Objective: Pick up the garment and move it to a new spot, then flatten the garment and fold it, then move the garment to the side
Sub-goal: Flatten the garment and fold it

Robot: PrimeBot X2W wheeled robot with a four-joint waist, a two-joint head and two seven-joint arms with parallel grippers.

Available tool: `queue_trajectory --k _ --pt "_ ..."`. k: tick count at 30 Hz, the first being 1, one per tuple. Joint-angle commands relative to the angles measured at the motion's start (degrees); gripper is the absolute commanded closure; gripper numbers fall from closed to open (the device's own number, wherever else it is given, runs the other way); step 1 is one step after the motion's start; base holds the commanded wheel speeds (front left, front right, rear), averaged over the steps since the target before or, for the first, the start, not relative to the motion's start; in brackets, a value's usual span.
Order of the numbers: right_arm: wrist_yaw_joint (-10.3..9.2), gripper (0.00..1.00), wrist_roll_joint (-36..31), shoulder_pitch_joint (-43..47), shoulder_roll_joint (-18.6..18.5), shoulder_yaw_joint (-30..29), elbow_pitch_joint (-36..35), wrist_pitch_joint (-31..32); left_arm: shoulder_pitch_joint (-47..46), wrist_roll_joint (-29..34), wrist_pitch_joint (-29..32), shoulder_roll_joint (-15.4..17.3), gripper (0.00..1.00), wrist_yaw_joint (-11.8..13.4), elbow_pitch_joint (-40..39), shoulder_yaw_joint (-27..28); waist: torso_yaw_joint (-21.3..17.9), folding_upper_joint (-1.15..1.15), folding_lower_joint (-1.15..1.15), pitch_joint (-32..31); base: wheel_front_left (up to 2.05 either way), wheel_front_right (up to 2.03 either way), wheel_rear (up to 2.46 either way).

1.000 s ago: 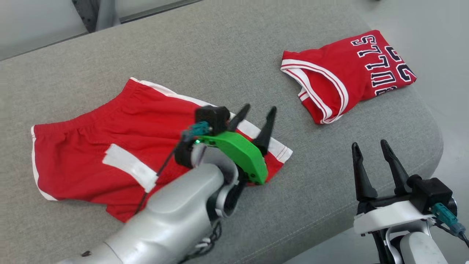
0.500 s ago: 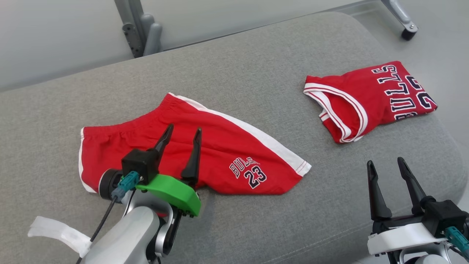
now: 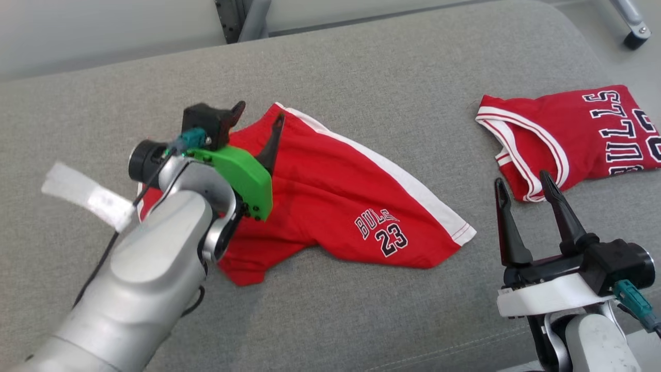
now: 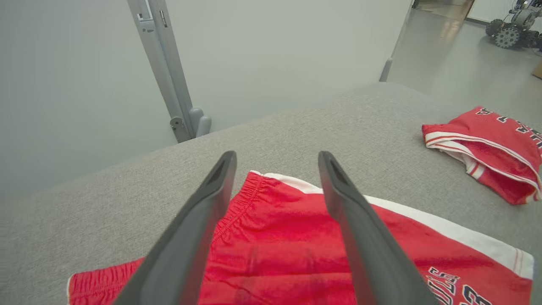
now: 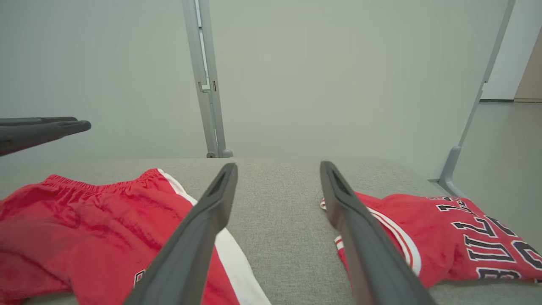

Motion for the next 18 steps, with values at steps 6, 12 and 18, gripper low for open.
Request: queue_trajectory --k 6,12,18 --pt "-0.09 0.00 1.60 -2.58 0.28 1.86 -0.24 -0.14 -9.68 -0.49 9.98 -0.10 0.00 -4.90 10.88 -1.98 -8.60 0.00 0.00 11.29 0.00 0.00 0.00" --pt "-0.09 0.00 4.49 -1.94 0.37 3.15 0.13 -0.14 -15.08 -2.42 15.52 0.86 0.00 -8.05 19.81 -1.47 -12.84 0.00 0.00 12.71 0.00 0.00 0.00" --pt "-0.09 0.00 5.88 -2.26 0.39 5.08 -0.09 -0.14 -18.06 -3.73 16.40 1.98 0.00 -9.76 25.87 -0.36 -15.61 0.00 0.00 13.77 0.00 0.00 0.00"
